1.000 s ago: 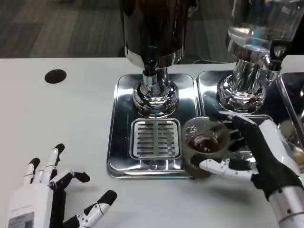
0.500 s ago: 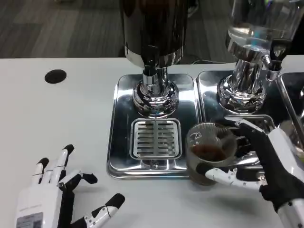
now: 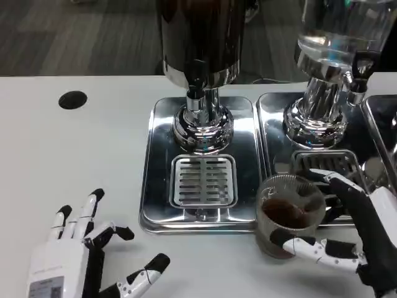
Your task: Grasp the cup under the faucet to collect the drink, then remove the cup.
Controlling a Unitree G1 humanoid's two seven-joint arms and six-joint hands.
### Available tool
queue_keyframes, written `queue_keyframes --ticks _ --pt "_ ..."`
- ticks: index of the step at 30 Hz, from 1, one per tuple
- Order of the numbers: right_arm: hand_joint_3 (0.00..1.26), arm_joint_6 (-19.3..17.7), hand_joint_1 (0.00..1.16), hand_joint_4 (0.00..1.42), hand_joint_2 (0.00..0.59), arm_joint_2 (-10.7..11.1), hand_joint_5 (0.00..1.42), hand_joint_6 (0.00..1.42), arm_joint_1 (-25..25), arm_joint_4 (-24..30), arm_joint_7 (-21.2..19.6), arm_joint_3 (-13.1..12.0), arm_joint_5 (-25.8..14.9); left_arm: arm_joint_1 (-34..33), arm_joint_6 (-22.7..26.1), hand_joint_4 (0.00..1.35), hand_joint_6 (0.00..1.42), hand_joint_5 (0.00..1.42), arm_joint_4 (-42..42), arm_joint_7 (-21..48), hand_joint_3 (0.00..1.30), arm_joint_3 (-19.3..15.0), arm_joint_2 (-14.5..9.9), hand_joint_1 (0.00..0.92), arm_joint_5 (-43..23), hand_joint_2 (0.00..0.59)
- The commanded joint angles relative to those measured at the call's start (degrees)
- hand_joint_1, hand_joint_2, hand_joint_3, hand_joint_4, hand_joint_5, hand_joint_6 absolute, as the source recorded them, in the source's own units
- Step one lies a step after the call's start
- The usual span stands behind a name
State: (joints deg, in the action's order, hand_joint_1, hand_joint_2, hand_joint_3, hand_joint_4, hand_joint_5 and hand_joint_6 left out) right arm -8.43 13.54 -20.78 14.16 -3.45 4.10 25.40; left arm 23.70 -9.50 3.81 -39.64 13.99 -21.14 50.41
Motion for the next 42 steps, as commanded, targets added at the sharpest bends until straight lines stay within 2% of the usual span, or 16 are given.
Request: queue_keyframes --ticks 1,9,15,21,27,34,42 --pt "0.52 -4.7 0.82 0.59 0.223 -0.3 0.51 0.55 -1.3 0.3 -3.4 -1.0 0.3 -0.7 0.1 0.00 0.06 0.17 0.1 0.8 0.60 0.4 -0.1 0.000 0.1 0.122" --pt "0.53 -6.6 0.82 0.59 0.223 -0.6 0.51 0.55 -3.3 -0.8 -4.6 -1.2 1.0 -1.2 0.1 0.00 0.06 0.17 0.7 1.0 0.60 0.7 -0.1 0.000 -0.4 0.122" --pt "0.53 -7.8 0.82 0.59 0.223 -0.7 0.51 0.55 -4.2 -2.1 -5.7 -0.2 2.6 -1.1 0.1 0.00 0.06 0.17 0.8 0.9 0.60 0.6 -0.3 0.000 -0.5 0.122" --pt "0.53 -9.9 0.81 0.59 0.220 0.2 0.51 0.55 -2.8 -5.4 -7.7 1.3 5.9 -0.6 -0.1 0.00 0.06 0.17 0.9 0.7 0.60 0.4 -0.4 0.000 -0.7 0.122" --pt "0.52 -11.8 0.81 0.59 0.218 0.3 0.51 0.55 -2.2 -8.1 -9.2 1.2 5.7 0.0 -0.1 0.00 0.06 0.17 0.6 0.4 0.60 0.0 -0.6 0.000 -0.8 0.123" --pt "0.40 -12.7 0.78 0.50 0.200 0.5 0.46 0.53 -2.5 -8.6 -9.6 1.1 5.3 0.1 -0.1 0.00 0.06 0.17 0.4 0.6 0.60 0.2 -0.6 0.000 -0.8 0.123" --pt "0.28 -15.4 0.74 0.40 0.195 2.1 0.39 0.50 -2.2 -10.7 -7.9 1.2 2.5 0.0 -0.2 0.00 0.06 0.17 0.5 0.9 0.61 0.4 -0.5 0.000 -0.9 0.123"
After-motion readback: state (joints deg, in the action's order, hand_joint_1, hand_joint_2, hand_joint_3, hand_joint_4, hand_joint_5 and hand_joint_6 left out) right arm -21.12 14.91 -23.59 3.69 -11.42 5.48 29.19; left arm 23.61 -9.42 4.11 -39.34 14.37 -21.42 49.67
